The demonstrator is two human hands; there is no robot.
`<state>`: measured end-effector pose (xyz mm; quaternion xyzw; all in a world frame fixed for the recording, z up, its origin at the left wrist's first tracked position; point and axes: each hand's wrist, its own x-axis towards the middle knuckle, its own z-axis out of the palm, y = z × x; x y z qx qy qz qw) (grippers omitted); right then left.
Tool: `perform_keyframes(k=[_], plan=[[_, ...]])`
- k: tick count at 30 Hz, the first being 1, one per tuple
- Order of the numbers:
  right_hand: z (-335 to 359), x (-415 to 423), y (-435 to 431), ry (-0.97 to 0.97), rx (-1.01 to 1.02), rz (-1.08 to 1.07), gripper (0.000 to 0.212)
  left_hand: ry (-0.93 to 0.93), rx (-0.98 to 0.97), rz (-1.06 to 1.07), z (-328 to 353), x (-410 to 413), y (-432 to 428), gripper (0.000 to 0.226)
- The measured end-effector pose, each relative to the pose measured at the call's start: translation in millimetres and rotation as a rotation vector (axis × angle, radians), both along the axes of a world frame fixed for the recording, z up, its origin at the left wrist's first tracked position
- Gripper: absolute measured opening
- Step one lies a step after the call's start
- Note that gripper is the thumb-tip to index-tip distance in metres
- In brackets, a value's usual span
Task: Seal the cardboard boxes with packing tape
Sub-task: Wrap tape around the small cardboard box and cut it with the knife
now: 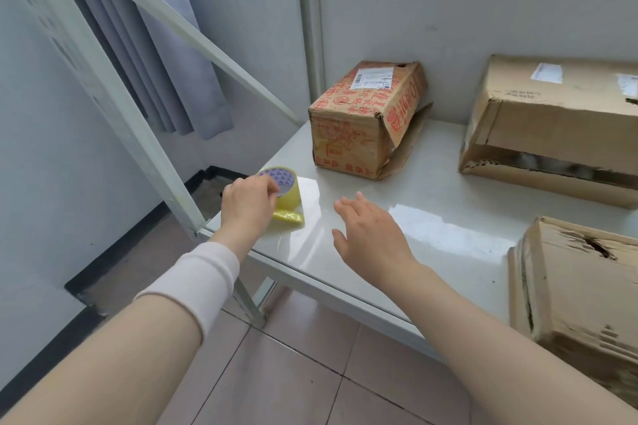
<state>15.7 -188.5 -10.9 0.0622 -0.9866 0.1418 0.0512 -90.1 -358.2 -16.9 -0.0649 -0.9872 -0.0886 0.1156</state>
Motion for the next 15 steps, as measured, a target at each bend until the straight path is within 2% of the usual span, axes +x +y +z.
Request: perform_keyframes(k=[4,6,7,10,13,15], plan=[[-5.3,-5.2,-1.6,-0.016,-0.027,-0.006,0.048,-0.107,-0.092,-0.060,-3.1,-6.6,-0.8,0.026],[-6.2,-4.5,-1.0,-0.010,-0.029,-0.008,0.048,-0.144,-0.095,-0.067,-2.1,-6.7,0.4,0.020],[-6.6,-3.7,-0.1,0.001,-0.033,-0.007,0.048,-0.157,-0.020,-0.057,-0.2,-6.0,1.6,0.018],[-5.0,2.9,3.7,0.059,-0.035,0.006,0.050,-0.228,0.382,0.011,14.4,7.6,11.0,0.010],[5.5,15.1,10.0,0.252,-0.050,0.080,0.052,-0.370,0.766,-0.024,34.9,32.1,24.3,0.008],[12.2,25.1,18.5,0.347,-0.049,0.076,0.057,-0.478,0.895,-0.079,48.2,52.5,33.6,0.007]])
